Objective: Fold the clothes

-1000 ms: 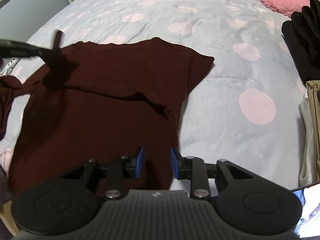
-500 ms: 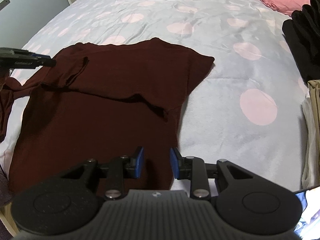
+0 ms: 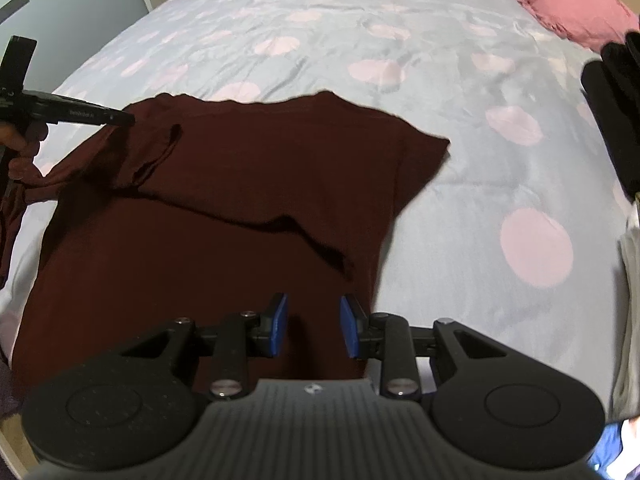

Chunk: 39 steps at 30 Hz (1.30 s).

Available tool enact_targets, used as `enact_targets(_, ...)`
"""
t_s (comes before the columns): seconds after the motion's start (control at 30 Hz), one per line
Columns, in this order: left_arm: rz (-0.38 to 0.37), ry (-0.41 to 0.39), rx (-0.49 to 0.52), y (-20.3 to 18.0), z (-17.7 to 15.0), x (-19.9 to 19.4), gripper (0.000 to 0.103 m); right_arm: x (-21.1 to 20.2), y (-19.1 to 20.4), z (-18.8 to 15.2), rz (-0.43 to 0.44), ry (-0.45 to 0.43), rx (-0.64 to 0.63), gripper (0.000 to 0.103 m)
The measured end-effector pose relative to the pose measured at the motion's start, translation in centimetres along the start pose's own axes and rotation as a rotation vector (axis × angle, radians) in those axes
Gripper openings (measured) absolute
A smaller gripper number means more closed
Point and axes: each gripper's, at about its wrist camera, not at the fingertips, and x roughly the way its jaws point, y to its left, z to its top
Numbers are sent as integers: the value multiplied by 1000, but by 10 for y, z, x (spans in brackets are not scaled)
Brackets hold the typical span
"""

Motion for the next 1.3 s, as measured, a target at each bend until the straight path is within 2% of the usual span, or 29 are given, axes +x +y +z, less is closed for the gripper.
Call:
enact_targets(0.13, 3, 7, -62, 14, -3, 4, 4, 7, 5, 4, -66, -4, -54, 33)
enact_targets(0.27, 10, -8, -37, 8, -4, 2, 6, 14, 1, 5, -76, 17, -42, 30)
enact_targets(0.3, 13, -16, -24, 6, -3, -2, 9, 13, -1, 5, -72, 13, -33, 30)
enact_targets(0.43, -4, -36, 27, -4, -5, -20, 10, 6, -2, 6, -66, -14, -27, 30)
enact_targets(0.67, -72, 28, 94, -29, -30, -26, 10, -5, -6, 9, -108, -97, -54, 31)
enact_targets(0.77, -58, 66, 101, -35, -43, -19, 10, 6, -9, 4, -109, -76, -72, 30)
enact_targets(0.8, -52, 74, 102, -35, -45, -17, 10, 10, -10, 2, -108, -62, -70, 26)
enact_targets(0.87, -26, 76, 121, -37, -49, -16, 10, 17, -11, -2, -119, -36, -75, 5)
enact_targets(0.93, 13, 91, 130, -38, -48, -16, 10, 20, -16, -4, -147, -20, -68, 5)
enact_targets(1.03, 22, 92, 119, -40, -46, -23, 10, 19, -24, -4, -130, -7, -21, 5)
enact_targets(1.07, 15, 88, 121, -40, -46, -28, 10, 16, -23, -3, -129, -6, -11, 8)
enact_targets(1.17, 28, 62, 137, -38, -42, -52, 10, 3, -16, -1, -125, -5, 1, 19)
enact_targets(1.3, 69, 36, 77, -9, -43, -93, 11, -12, -3, -3, -101, 9, -21, 20)
